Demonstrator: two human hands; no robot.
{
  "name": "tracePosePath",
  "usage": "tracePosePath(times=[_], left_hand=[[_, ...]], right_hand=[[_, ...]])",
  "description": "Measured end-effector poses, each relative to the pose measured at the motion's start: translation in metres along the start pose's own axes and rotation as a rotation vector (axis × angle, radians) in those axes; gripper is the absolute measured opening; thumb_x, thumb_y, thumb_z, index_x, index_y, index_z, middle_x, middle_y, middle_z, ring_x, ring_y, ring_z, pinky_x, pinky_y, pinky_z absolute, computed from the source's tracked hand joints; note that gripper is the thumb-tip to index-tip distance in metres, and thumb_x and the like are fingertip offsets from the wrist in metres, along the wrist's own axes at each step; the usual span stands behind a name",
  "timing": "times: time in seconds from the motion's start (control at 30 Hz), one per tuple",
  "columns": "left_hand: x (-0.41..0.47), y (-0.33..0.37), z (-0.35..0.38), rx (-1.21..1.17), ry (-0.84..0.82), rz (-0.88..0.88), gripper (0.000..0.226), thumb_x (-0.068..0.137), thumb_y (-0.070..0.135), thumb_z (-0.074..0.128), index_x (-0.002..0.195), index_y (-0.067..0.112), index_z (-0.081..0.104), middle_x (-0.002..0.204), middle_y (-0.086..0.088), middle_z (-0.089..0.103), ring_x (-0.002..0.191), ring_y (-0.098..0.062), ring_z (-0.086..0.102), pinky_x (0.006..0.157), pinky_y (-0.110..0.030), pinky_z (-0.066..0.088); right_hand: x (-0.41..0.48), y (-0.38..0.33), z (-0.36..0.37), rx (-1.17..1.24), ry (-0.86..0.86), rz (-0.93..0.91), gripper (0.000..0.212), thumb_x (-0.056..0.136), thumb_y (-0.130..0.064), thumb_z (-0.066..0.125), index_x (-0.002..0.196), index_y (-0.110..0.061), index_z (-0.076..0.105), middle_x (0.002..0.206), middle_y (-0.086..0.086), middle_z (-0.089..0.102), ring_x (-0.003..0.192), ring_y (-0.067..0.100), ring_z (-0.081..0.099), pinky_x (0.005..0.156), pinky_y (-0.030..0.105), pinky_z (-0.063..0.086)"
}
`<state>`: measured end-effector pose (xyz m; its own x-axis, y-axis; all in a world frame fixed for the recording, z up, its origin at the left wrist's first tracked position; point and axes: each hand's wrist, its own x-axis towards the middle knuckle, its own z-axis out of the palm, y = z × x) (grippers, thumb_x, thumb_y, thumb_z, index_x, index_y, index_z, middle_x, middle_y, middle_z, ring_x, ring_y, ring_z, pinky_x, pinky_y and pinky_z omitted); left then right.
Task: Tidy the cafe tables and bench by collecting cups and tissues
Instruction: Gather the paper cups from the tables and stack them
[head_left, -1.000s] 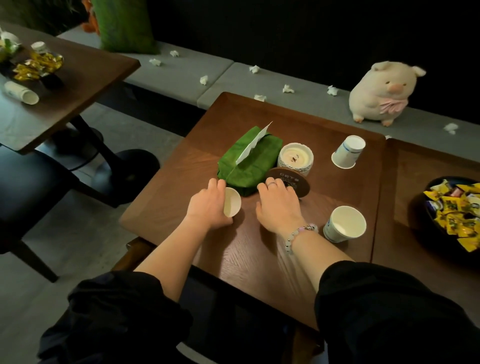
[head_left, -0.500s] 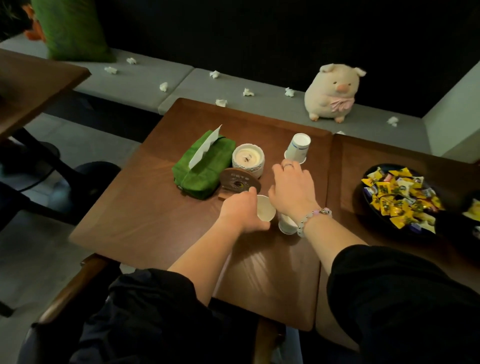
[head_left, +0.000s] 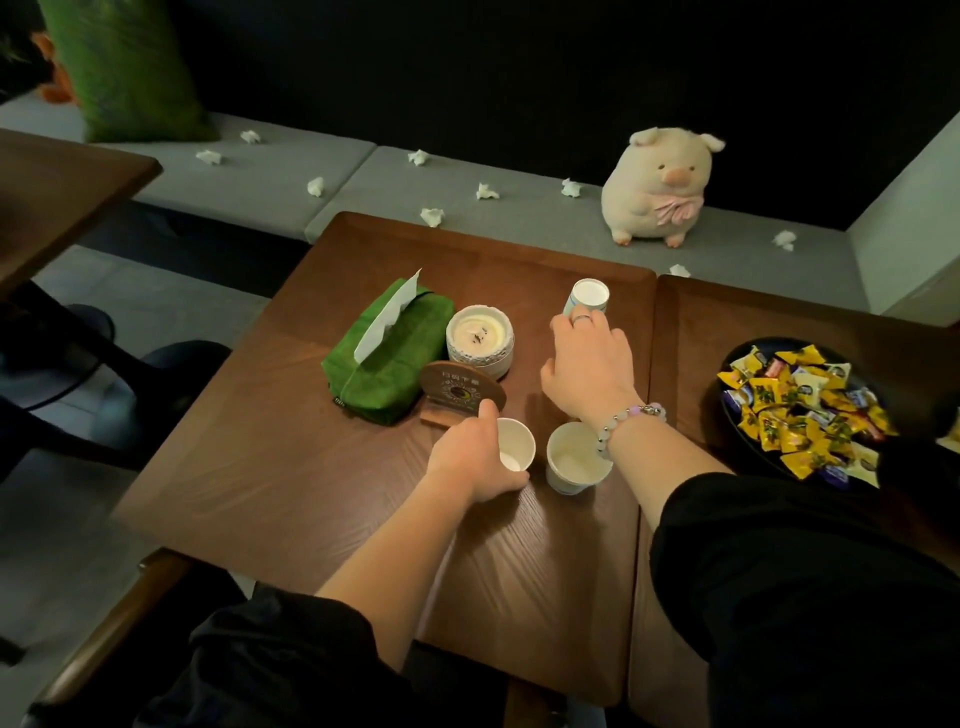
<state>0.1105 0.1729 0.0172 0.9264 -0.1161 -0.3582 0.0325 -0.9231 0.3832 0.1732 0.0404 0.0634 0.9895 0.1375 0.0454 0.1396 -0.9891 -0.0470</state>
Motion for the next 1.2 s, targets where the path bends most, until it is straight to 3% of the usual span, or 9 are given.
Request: tracePosePath(times=[0.23,0.43,0.67,0.83,1.0,1.2], left_hand=[[0.003,0.001,0.004,-0.028,-0.031,-0.037,0.061,0.069,0.038,0.076,0.106,0.015,0.033,0.111,-0.007,0.058,0.103,-0.029,0.059,0.074,-0.035,0.045],[0.008,0.004,0.001,0.005,-0.049,-0.027,0.063,0.068,0.037,0.077,0.107,0.014,0.033,0.11,-0.007,0.058,0.102,-0.03,0.059,0.072,-0.036,0.045],[0.01,0.002,0.001,-0.006,-0.042,-0.016,0.065,0.067,0.039,0.079,0.105,0.015,0.033,0.111,-0.008,0.057,0.102,-0.03,0.059,0.073,-0.038,0.046],[0.011,0.002,0.002,-0.012,-0.03,-0.014,0.064,0.066,0.038,0.078,0.095,0.018,0.025,0.109,-0.007,0.057,0.101,-0.031,0.059,0.072,-0.036,0.044],[0.014,0.002,0.003,-0.037,-0.02,-0.014,0.063,0.066,0.038,0.078,0.1,0.016,0.03,0.107,-0.006,0.058,0.099,-0.029,0.06,0.069,-0.033,0.041],[0.014,0.003,0.003,-0.032,-0.018,-0.024,0.066,0.067,0.038,0.078,0.11,0.013,0.035,0.108,-0.006,0.057,0.1,-0.028,0.06,0.069,-0.034,0.043]], right_hand=[[0.034,0.019,0.018,-0.111,-0.06,0.005,0.043,0.084,-0.025,0.058,0.123,-0.012,0.047,0.132,0.011,0.045,0.121,0.027,0.04,0.091,0.036,0.039],[0.075,0.04,0.034,-0.235,-0.229,0.134,0.092,0.078,-0.022,0.072,0.148,-0.018,0.012,0.155,0.017,0.005,0.142,0.043,0.005,0.114,0.046,0.02],[0.107,0.046,0.048,-0.176,-0.306,0.184,0.094,0.08,-0.011,0.067,0.15,-0.023,0.005,0.157,0.013,-0.007,0.141,0.045,0.005,0.112,0.048,0.025],[0.111,0.042,0.057,-0.225,-0.344,0.13,0.074,0.084,-0.012,0.063,0.144,-0.016,0.02,0.155,0.016,0.008,0.14,0.039,0.015,0.105,0.045,0.032],[0.112,0.043,0.058,-0.302,-0.219,0.055,0.049,0.087,-0.013,0.057,0.131,-0.008,0.037,0.138,0.019,0.034,0.122,0.04,0.039,0.09,0.04,0.042],[0.103,0.04,0.056,-0.326,-0.222,0.109,0.046,0.085,-0.012,0.059,0.126,-0.005,0.038,0.129,0.02,0.043,0.116,0.041,0.044,0.081,0.04,0.048]])
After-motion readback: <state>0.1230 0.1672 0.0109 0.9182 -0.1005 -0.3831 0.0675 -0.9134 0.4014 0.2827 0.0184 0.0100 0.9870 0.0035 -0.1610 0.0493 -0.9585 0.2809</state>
